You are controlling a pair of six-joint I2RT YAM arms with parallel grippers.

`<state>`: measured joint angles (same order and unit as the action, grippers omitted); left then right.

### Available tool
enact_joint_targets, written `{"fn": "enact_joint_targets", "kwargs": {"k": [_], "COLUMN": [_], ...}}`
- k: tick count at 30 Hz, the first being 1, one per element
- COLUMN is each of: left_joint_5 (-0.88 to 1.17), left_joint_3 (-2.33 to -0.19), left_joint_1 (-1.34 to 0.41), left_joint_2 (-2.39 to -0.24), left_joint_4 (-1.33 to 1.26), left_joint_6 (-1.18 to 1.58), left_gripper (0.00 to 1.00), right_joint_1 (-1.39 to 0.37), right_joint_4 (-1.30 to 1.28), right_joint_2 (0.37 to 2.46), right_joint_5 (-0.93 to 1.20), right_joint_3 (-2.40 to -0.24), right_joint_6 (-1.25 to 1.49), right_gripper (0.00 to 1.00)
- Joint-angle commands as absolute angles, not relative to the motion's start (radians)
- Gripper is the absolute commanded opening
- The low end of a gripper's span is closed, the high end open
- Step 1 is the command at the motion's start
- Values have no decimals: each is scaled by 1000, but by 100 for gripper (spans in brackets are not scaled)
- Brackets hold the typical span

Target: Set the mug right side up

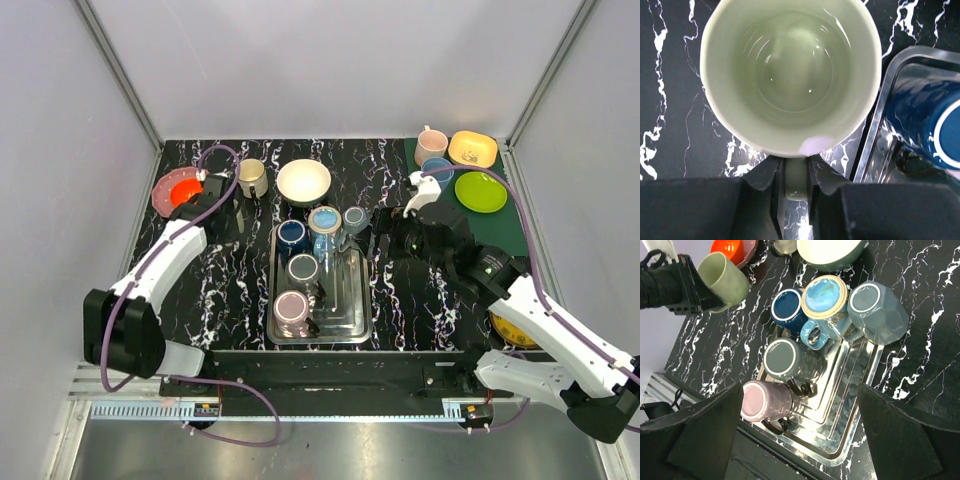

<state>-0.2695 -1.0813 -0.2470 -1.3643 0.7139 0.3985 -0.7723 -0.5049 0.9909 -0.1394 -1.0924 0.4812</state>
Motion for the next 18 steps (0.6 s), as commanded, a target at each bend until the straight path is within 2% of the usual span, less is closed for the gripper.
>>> {"fn": "enact_joint_targets", "kwargs": {"k": [1,9,18], "left_joint_5": [-289,-210,-157], "left_joint_3": [-1161,-1177,-1196], "left_joint_1": [-224,-218,-216], "left_joint_2": [-1437,-1617,-1710], "left_joint_4": [535,446,374], "left_joint_6": [362,396,425], "left_gripper": [0,0,0], "right_joint_1": [-775,-775,-775], "right_joint_4": [-488,-483,-488], "right_joint_2": [971,986,1008], "right_joint_5": [-155,-175,-193], "right_joint_3": [-1071,-1055,-1054], "right_joint_6": [463,449,430], "right_gripper": [100,100,100]}}
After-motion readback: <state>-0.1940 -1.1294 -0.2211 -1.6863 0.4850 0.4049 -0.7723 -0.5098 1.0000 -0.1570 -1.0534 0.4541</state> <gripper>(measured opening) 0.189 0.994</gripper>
